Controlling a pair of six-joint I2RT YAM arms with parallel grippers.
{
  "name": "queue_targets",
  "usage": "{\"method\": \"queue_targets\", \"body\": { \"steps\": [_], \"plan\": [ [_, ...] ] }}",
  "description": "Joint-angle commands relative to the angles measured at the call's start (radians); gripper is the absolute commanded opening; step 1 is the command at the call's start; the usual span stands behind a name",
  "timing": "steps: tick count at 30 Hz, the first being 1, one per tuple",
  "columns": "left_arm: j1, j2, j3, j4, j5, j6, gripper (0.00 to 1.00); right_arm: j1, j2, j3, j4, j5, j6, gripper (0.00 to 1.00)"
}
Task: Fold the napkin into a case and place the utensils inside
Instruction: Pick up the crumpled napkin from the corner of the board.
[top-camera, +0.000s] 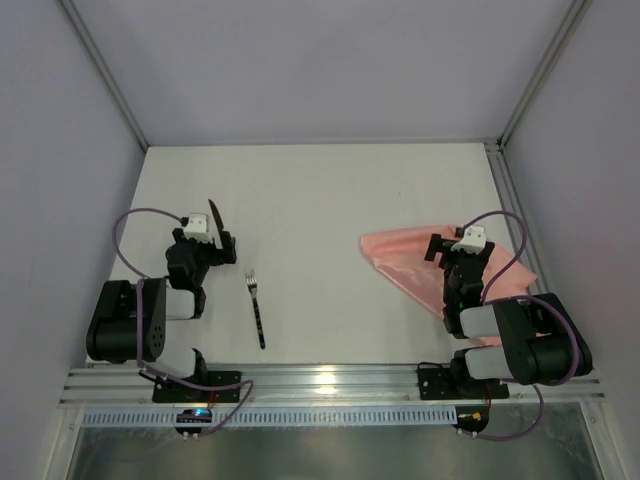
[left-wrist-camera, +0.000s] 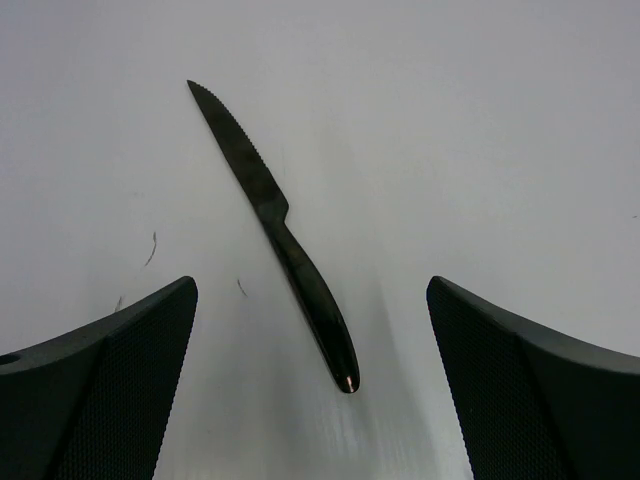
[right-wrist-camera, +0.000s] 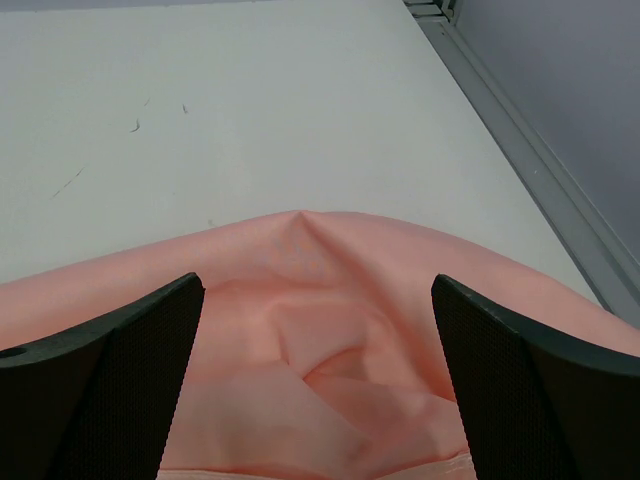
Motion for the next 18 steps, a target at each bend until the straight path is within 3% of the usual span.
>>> {"method": "queue_targets", "body": {
  "steps": [1,3,5,6,7,11,13,14,15,17,18],
  "plan": [
    [-0.001,-0.007,0.019,0.055,0.004,-0.007,0.99,-0.004,-0.040,0.015,0.065,0.046,0.015,0.99],
    [-0.002,-0.009,0.019,0.055,0.004,-0.005,0.99,0.003,-0.066,0.018,0.035,0.047,-0.018,0.99],
    [-0.002,-0.007,0.019,0.055,0.007,-0.005,0.99,0.026,-0.224,0.059,-0.144,0.073,-0.001,0.99],
    [-0.001,-0.009,0.019,0.055,0.007,-0.004,0.99,0.026,-0.290,0.157,-0.438,0.076,0.043,0.99],
    [-0.001,-0.007,0.019,0.054,0.009,-0.004,0.99,0.026,-0.388,0.222,-0.583,0.085,0.109,0.99],
    [0.004,-0.041,0.028,0.020,0.065,-0.004,0.99,0.034,-0.461,0.514,-1.124,-0.057,0.219,0.96],
    [0.008,-0.163,0.112,-0.259,0.076,0.006,0.99,0.063,-0.450,0.586,-1.272,-0.082,0.255,0.91],
    [0.015,-0.256,0.240,-0.398,0.081,0.007,0.99,0.078,-0.426,0.612,-1.329,-0.091,0.270,0.89],
    [0.016,-0.269,0.307,-0.593,0.090,0.010,0.99,0.100,-0.409,0.651,-1.413,-0.106,0.279,0.89],
    [0.016,-0.238,0.512,-0.794,0.116,0.045,0.99,0.184,-0.360,0.702,-1.505,-0.122,0.279,0.89],
    [0.016,-0.219,0.571,-0.980,0.146,0.050,0.99,0.216,-0.291,0.721,-1.538,-0.119,0.273,0.89]
  ]
}}
